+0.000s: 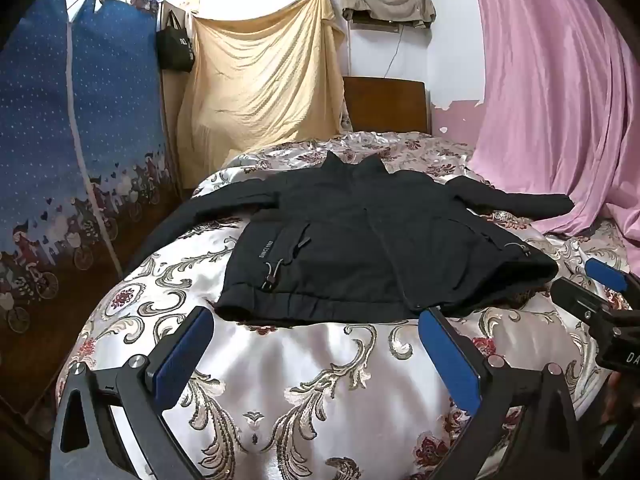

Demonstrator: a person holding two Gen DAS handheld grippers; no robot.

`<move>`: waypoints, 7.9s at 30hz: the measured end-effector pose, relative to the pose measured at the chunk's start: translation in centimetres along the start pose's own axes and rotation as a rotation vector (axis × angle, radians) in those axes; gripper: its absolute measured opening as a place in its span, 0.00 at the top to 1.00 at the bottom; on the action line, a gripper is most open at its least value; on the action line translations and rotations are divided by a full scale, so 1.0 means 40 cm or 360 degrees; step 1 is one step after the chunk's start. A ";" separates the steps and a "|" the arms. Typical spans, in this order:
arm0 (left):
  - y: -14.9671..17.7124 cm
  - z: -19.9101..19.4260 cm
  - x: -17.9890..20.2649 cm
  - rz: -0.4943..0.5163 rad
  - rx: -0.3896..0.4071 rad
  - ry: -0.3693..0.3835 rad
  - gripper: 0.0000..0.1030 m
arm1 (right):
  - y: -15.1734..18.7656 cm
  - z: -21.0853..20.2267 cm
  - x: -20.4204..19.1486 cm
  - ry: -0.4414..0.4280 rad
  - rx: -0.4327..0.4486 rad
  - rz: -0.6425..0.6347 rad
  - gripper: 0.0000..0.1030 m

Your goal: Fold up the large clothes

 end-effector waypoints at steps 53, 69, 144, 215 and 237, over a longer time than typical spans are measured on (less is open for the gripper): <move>-0.012 -0.007 0.008 0.0014 0.0008 -0.0005 0.00 | 0.003 -0.010 0.002 -0.0009 0.0018 0.0008 0.01; -0.010 -0.008 0.007 0.0013 0.0013 -0.0007 0.00 | 0.004 -0.012 0.003 -0.0010 0.0021 0.0010 0.01; -0.449 0.584 0.245 0.0111 -0.0264 0.0688 0.00 | -0.515 0.381 0.630 0.0375 -0.0058 0.0513 0.01; -0.495 1.024 -0.284 -0.0445 -0.0564 0.0714 0.00 | -0.713 1.104 -0.071 -0.0080 -0.0099 -0.0163 0.91; -0.282 1.144 -0.368 -0.1106 -0.0523 0.1130 0.14 | -0.236 1.273 -0.368 -0.0408 -0.0862 -0.0381 0.53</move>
Point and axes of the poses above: each gripper's, at about its wrist camera, not at the fingertips, and z roughly the way its jaws point, x to its right, y to its underside, the point moved 2 cm from there along z, roughly the way its jaws point, and after that the axes turned 13 degrees about z, right-handed, at the moved point
